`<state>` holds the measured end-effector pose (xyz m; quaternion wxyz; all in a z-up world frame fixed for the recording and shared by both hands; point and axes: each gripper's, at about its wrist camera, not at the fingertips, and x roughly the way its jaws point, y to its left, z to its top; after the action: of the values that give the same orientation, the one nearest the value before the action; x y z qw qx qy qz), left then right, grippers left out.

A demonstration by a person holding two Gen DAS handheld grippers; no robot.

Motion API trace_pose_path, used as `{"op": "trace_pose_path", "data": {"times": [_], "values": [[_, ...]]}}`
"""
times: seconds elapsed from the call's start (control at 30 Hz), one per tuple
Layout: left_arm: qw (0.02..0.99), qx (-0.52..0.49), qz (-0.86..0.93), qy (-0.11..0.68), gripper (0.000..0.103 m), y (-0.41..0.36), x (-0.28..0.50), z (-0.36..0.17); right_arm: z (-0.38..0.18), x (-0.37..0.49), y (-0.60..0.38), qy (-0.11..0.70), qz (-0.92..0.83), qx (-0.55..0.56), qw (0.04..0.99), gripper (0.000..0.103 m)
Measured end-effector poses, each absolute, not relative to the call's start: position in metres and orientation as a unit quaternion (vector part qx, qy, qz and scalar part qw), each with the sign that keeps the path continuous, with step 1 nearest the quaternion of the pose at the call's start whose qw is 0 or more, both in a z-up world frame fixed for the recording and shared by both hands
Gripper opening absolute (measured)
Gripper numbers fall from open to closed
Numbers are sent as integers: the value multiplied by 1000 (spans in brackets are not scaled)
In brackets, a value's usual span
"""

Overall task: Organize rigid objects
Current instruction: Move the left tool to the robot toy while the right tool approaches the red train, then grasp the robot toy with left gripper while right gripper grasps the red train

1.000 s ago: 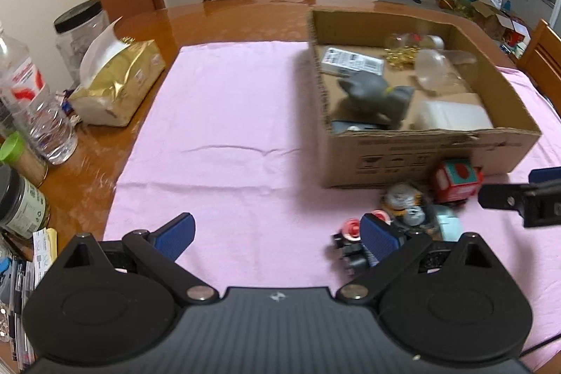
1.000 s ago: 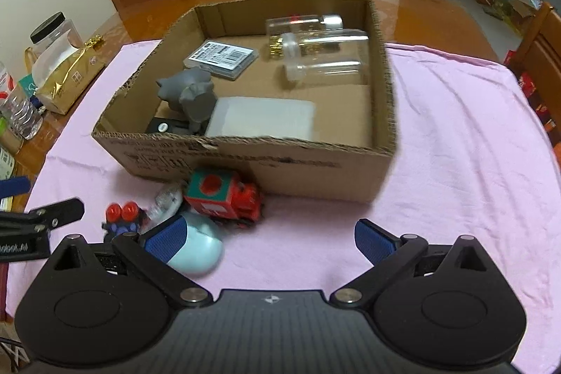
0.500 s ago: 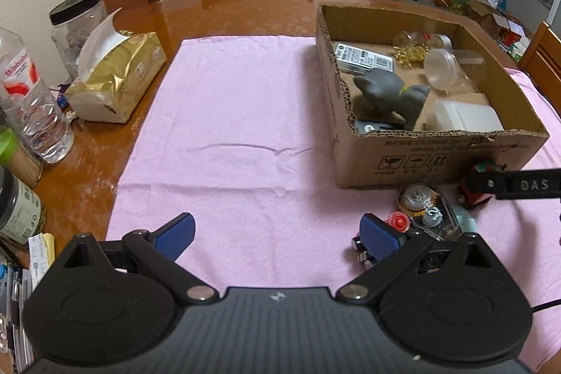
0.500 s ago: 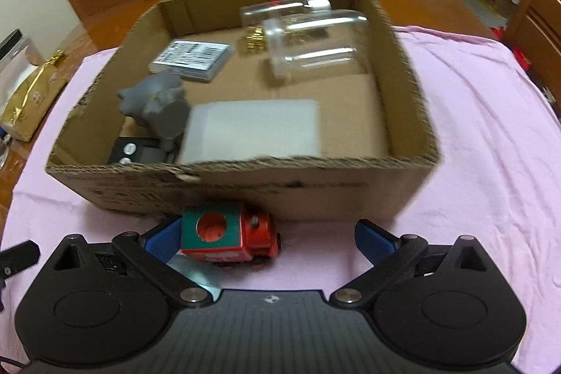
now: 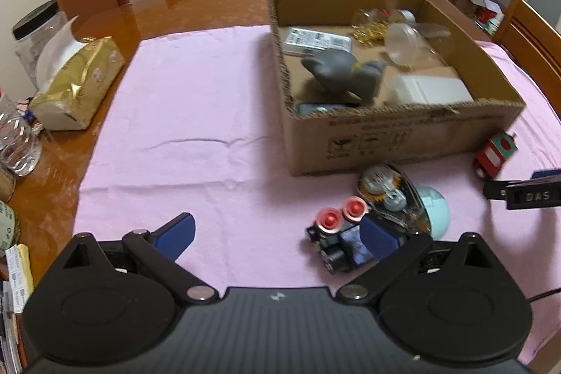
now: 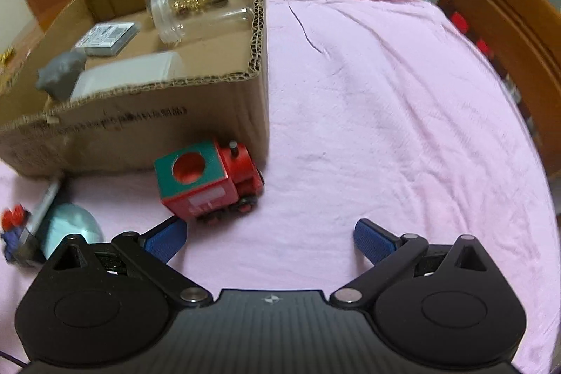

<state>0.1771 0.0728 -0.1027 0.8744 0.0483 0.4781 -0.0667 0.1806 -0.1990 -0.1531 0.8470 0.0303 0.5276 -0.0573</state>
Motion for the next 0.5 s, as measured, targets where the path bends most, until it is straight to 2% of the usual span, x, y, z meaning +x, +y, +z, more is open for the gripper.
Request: {"op": "trace_pose_path", "data": {"times": [0.23, 0.5], "values": [[868, 56, -107, 482, 100, 63, 165, -114, -155, 175, -201, 520, -25, 4, 854, 103], [864, 8, -99, 494, 100, 57, 176, -133, -156, 169, -201, 502, -23, 2, 865, 103]]}}
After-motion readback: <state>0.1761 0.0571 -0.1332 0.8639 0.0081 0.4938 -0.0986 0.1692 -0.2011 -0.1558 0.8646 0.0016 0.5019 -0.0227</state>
